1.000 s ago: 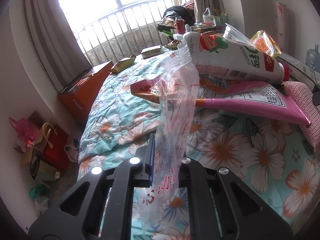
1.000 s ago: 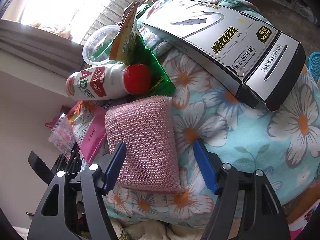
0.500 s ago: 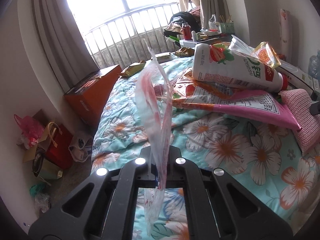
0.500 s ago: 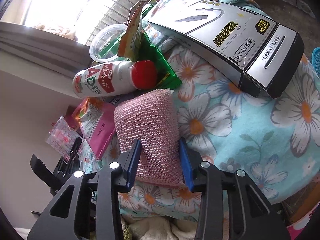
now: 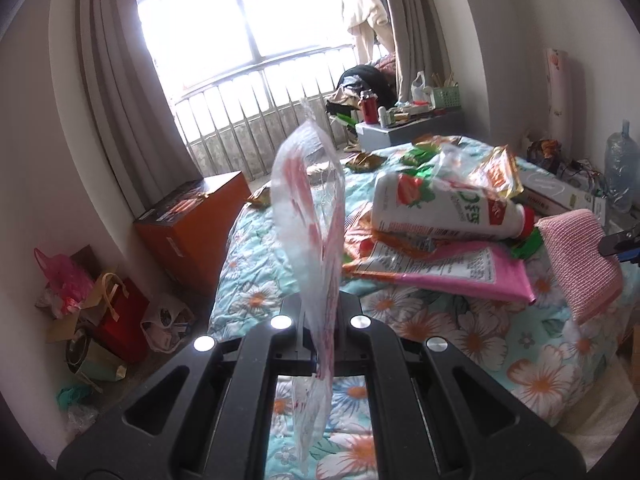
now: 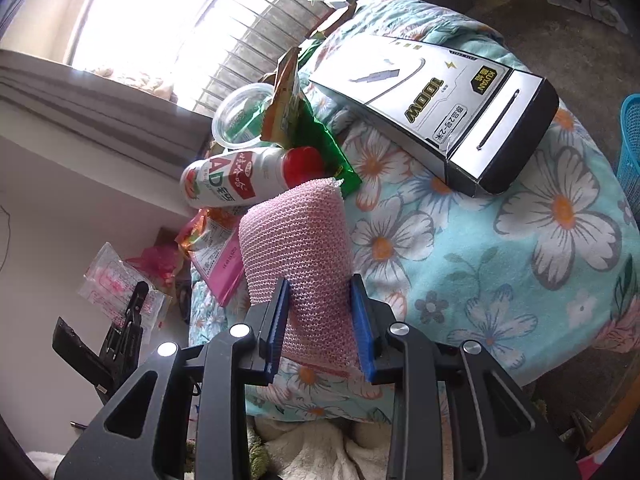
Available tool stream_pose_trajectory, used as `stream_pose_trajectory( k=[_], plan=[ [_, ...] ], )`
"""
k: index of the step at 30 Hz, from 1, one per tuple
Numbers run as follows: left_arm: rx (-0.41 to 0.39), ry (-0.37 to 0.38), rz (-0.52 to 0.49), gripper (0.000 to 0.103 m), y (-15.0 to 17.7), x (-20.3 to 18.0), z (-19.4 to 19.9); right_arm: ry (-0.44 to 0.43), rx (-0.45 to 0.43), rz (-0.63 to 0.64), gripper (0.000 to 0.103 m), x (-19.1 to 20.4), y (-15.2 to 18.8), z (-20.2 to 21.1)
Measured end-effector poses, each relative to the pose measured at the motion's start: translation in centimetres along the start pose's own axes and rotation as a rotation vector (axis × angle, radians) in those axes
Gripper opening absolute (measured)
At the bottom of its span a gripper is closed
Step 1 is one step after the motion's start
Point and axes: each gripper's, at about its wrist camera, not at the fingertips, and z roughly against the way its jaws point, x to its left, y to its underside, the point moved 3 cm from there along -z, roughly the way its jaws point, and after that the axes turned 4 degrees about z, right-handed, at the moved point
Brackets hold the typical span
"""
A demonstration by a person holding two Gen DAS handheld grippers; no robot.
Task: Collect trash
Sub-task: 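Carry bag and sponge over the blue wastebasket and open both tools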
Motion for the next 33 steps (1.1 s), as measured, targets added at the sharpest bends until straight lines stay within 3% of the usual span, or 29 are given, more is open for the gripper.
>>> stream_pose_trajectory(
  k=[7,13,17,23,28,33],
  plan=[
    [-0.133,0.223,-0.011,0.0,-6.1,-4.6,2.7,-0.045,-0.139,0.04,0.03,-0.2,-1.3,5.9],
    [-0.139,0.553,-0.034,0.0,-11.9,-12.1,2.3,0.011,-0.331,0.043,0.03,-2.2,-3.4,12.9],
    [-0.06,0.768,-0.063,0.0,-15.5,-19.0,0.2,0.095,-0.455,-0.011,0.03,-5.6,-4.7,17.3],
    [0.168,1.003,-0.152,0.0,-18.1,-32.1,-4.4,0.301,-0.609,-0.176,0.03,-13.9,-4.7,23.0],
    [0.382,1.048,-0.294,0.001,-17.5,-43.8,-9.2,0.399,-0.662,-0.369,0.03,-21.7,-4.9,24.7],
    [0.555,1.016,-0.466,0.001,-13.3,-55.2,-13.1,0.468,-0.667,-0.547,0.03,-29.5,-5.6,24.3]
  ],
)
